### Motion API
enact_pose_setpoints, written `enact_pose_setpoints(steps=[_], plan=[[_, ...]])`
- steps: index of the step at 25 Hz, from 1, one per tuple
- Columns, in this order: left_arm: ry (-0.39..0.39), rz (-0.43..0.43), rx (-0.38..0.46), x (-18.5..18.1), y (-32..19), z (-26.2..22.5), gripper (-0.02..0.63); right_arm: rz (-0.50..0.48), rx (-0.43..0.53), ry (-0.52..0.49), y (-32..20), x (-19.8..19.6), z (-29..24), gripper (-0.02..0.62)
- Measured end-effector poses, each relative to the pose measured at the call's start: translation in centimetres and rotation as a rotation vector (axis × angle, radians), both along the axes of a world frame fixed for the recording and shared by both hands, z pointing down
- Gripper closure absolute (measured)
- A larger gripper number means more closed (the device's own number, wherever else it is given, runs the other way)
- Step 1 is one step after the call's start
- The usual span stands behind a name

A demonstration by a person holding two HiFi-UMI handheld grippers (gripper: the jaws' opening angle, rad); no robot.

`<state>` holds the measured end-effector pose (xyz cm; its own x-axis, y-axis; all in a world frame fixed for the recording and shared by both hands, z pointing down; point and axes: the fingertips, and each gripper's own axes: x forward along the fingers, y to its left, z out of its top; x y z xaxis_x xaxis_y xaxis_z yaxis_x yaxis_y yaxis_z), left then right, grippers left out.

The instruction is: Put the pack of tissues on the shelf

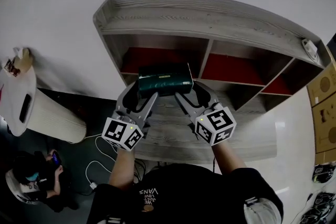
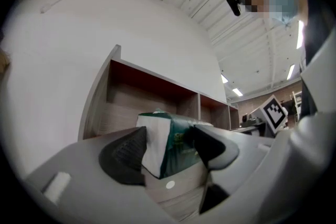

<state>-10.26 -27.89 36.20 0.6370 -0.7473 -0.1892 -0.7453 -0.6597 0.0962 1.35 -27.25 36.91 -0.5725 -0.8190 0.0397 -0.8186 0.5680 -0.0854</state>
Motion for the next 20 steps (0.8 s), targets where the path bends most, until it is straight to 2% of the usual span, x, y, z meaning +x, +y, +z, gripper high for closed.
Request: enact_pose_setpoints(steps=[20], plan=[[-0.008,0.076,-0.033,-1.0,-5.2,1.6,0.281,0.106,-0.016,0.038,-4.2,-1.2,1.2,0.354]])
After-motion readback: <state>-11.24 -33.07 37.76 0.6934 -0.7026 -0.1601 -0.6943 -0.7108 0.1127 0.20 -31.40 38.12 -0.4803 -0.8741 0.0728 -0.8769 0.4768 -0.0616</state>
